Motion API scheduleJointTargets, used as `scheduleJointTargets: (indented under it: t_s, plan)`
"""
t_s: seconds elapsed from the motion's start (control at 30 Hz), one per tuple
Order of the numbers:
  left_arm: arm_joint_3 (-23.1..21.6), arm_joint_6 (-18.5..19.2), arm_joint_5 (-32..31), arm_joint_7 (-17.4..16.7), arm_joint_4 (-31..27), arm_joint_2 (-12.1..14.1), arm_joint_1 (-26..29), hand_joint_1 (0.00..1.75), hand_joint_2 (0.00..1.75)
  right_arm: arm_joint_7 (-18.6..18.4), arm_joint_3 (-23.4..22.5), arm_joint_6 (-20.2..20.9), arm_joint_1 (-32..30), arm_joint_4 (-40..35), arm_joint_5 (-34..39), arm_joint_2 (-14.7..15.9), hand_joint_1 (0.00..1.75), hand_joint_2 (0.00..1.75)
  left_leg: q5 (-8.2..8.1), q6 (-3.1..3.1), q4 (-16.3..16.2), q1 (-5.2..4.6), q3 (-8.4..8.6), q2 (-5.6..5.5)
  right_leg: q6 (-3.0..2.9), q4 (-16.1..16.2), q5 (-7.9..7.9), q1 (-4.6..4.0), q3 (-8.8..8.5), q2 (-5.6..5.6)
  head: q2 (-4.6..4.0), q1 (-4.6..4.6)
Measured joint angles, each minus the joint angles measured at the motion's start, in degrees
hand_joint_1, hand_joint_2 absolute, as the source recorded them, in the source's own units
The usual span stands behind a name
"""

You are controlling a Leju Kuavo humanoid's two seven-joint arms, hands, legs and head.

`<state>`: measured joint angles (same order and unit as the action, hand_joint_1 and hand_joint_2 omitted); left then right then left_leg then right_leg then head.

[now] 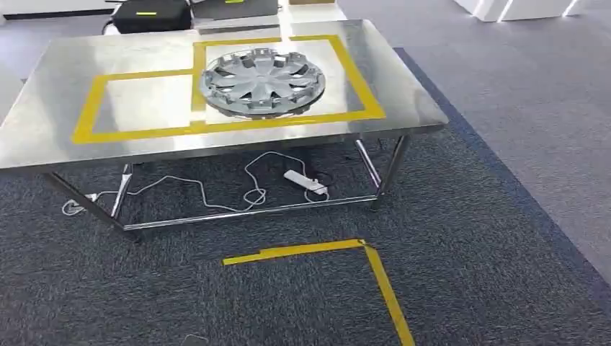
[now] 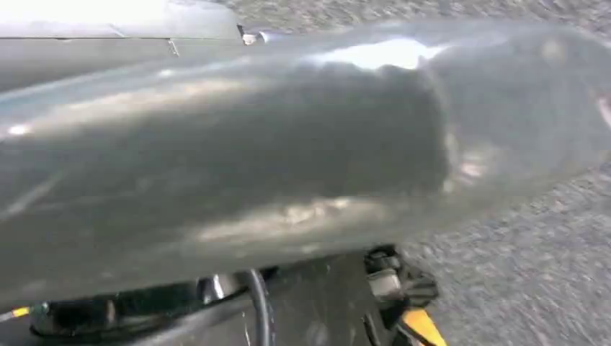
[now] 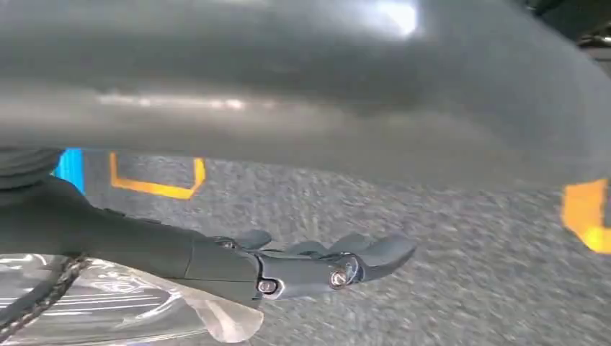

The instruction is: Take the parts from the cabinet and place them on the table.

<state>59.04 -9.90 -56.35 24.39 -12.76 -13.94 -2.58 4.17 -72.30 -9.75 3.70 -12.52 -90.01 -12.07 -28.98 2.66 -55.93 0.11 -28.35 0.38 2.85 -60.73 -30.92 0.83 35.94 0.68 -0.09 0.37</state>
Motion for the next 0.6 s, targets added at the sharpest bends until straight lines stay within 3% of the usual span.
scheduleJointTargets:
  t_s: [0.07,0.1,0.13,0.17,0.23,0.27,0.3,0.33,0.4,0.43,0.47,0.5,0.57,0.6]
  plan:
    - [0.0,0.0,0.0,0.0,0.0,-0.1,0.0,0.0,0.0,0.0,0.0,0.0,0.0,0.0,0.0,0.0,0.0,0.0,1.31,0.28,-0.1,-0.35,-1.55,-0.05,0.12,-9.0,-5.78,-0.01,2.35,-0.4,0.0,-0.04]
    - [0.0,-0.1,0.0,0.0,0.0,-0.2,0.0,0.0,0.0,0.0,0.0,0.0,0.0,0.0,0.0,0.0,0.0,0.0,1.91,0.35,-0.2,-0.56,-2.4,-0.05,0.11,-12.6,-6.85,-0.02,3.08,-0.45,0.0,-0.02]
    - [0.0,-0.1,0.0,0.0,0.0,-0.2,0.0,0.0,0.0,0.0,0.0,0.0,0.0,0.0,0.0,0.0,0.0,0.0,2.5,0.36,-0.4,-0.74,-3.32,-0.07,0.04,-14.2,-6.1,-0.04,2.81,-0.45,0.0,-0.07]
    - [0.0,-0.1,0.0,0.0,0.0,-0.2,0.0,0.0,0.0,0.0,0.0,0.0,0.0,0.0,0.0,0.0,0.0,0.0,3.07,0.35,-0.5,-0.85,-4.2,-0.12,-0.14,-13.3,-4.14,-0.08,1.48,-0.45,0.0,-0.04]
    - [0.0,-0.1,0.0,0.0,0.0,-0.2,0.0,0.0,0.0,0.0,0.0,0.0,0.0,0.0,0.0,0.0,0.0,0.0,4.31,0.15,-0.8,-0.99,-5.72,-0.53,-0.76,-5.1,0.34,-0.25,-4.68,-0.73,0.0,-0.04]
    - [0.0,-0.1,0.0,0.0,0.0,-0.2,-0.1,0.0,0.0,0.0,0.0,0.0,0.1,0.0,0.0,0.0,0.0,0.0,4.81,0.01,-0.9,-0.99,-6.23,-0.7,-1.16,0.2,0.48,-0.29,-8.45,-1.52,0.0,-0.07]
    - [0.0,-0.1,0.0,0.0,0.0,-0.3,-0.1,0.0,0.0,0.0,0.1,0.0,0.2,0.0,0.0,0.0,0.0,0.0,5.29,-0.32,-1.1,-1.34,-6.8,-0.8,-1.32,5.3,-0.95,-0.47,-12.04,-2.52,0.0,-0.02]
    - [0.0,-0.1,0.0,0.0,0.0,-0.3,-0.1,0.0,0.0,0.1,0.1,0.0,0.2,0.0,0.0,0.0,0.0,0.0,6.02,-0.47,-1.1,-1.32,-6.99,-0.83,-1.13,7.4,-1.49,-0.34,-12.88,-2.36,0.0,-0.26]
    - [0.0,-0.1,-0.1,0.0,0.0,-0.3,-0.1,0.0,0.0,0.1,0.2,0.0,0.0,0.0,0.0,0.0,0.0,0.0,7.39,-1.0,-0.6,-1.04,-7.32,-1.0,-1.24,6.9,-0.78,-0.74,-11.94,-2.23,0.0,-0.09]
    - [0.0,-0.2,-0.1,0.0,-0.1,-0.2,0.1,0.0,0.0,0.0,0.2,0.0,-0.1,0.1,0.0,-0.1,0.0,0.0,8.02,-1.42,-0.4,-1.47,-7.6,-1.44,-1.49,7.2,0.16,-0.37,-10.6,-1.82,0.0,-0.09]
    - [0.0,-0.2,0.0,0.0,-0.1,-0.2,0.1,0.0,0.0,0.0,0.2,0.1,0.0,0.1,0.0,-0.1,0.0,0.0,6.28,-1.69,-1.0,-1.22,-8.16,-1.39,-2.2,7.3,0.76,-0.06,-10.63,-1.08,0.0,-0.04]
    - [0.0,-0.2,0.0,0.0,-0.1,-0.2,0.1,0.0,0.0,0.0,0.2,0.1,0.0,0.1,0.0,-0.1,0.0,0.0,3.02,-2.05,-3.2,-0.98,-8.92,-1.19,-2.93,7.3,1.26,-0.01,-9.91,-1.05,0.0,-0.44]
    - [0.0,-0.3,-0.4,0.0,-0.1,-0.2,0.0,0.0,0.0,0.2,0.4,0.1,-0.1,0.1,0.3,-0.1,0.0,0.0,-4.14,-2.93,-12.3,-0.42,-10.9,-1.08,-3.04,7.0,2.4,-0.08,-8.5,0.04,0.0,-0.55]
    - [0.0,-0.5,-1.3,0.0,-0.1,-0.2,-0.1,0.0,0.0,0.5,0.4,0.1,-0.2,0.1,1.1,-0.1,0.0,0.0,-5.79,-3.23,-16.3,-0.29,-11.53,-1.07,-3.05,6.8,2.89,-0.09,-7.63,0.6,0.0,-0.68]
